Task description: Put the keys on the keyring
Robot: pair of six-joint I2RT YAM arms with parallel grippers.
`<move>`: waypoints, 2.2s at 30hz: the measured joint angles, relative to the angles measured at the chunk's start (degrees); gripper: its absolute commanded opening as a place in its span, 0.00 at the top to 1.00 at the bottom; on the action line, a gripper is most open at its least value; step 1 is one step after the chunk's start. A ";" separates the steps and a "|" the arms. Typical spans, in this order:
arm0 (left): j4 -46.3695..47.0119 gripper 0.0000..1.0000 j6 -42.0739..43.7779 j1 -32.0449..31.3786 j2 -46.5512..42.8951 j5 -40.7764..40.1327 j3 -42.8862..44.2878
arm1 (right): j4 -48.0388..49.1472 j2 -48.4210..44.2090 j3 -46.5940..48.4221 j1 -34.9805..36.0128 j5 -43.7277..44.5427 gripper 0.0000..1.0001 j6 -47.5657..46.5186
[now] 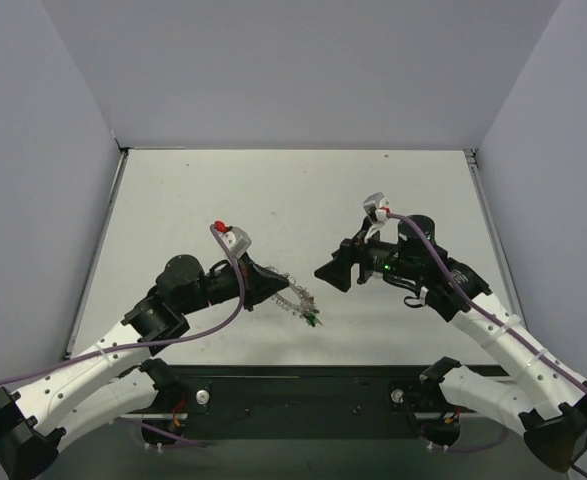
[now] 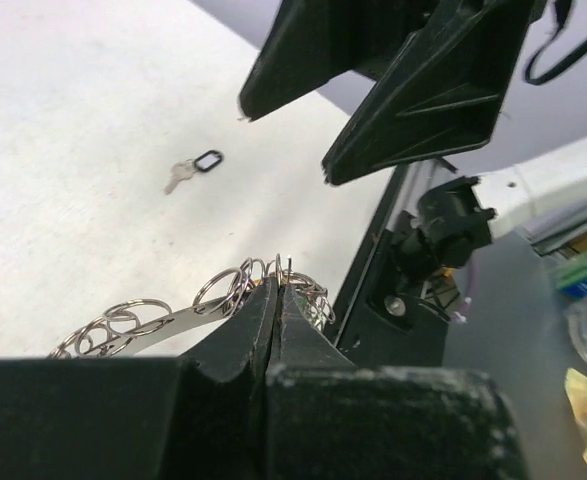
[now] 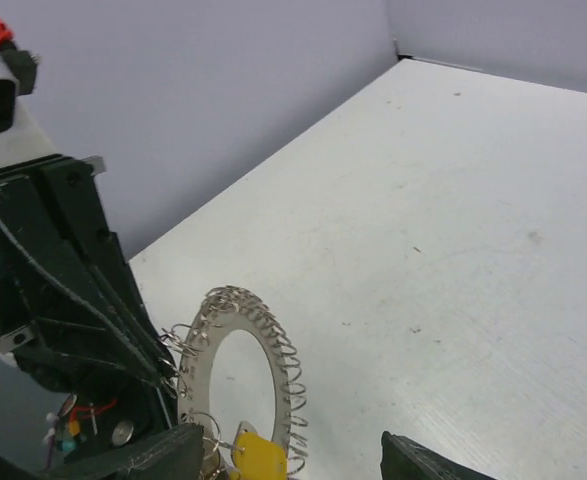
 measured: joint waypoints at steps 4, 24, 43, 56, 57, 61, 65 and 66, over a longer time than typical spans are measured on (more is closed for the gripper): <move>-3.89 1.00 0.66 0.02 0.00 -4.81 0.44 | 0.04 0.68 -0.94 -3.54 1.86 0.29 3.08; -10.69 1.00 3.39 0.02 0.00 -11.06 1.09 | -9.16 7.61 -1.46 -9.53 25.90 0.27 10.93; -10.64 1.00 4.48 0.02 -0.15 -10.12 1.09 | -15.61 30.80 1.09 -19.91 33.79 0.41 13.57; -10.58 1.00 4.17 0.02 -2.84 -9.51 0.79 | -15.37 40.00 3.82 -20.52 34.38 0.48 13.20; -10.60 1.00 4.17 0.02 -2.93 -9.49 0.72 | -15.30 40.26 3.82 -20.68 34.36 0.52 13.22; -10.62 1.00 4.17 0.02 -2.91 -9.42 0.39 | -14.93 41.11 3.82 -21.40 34.12 0.58 13.29; -10.60 1.00 4.13 0.02 -2.91 -9.40 0.33 | -14.23 41.44 3.82 -22.25 33.11 0.62 13.38; -10.60 1.00 4.13 0.02 -2.91 -9.40 0.28 | -13.97 41.48 3.82 -22.47 32.81 0.62 13.42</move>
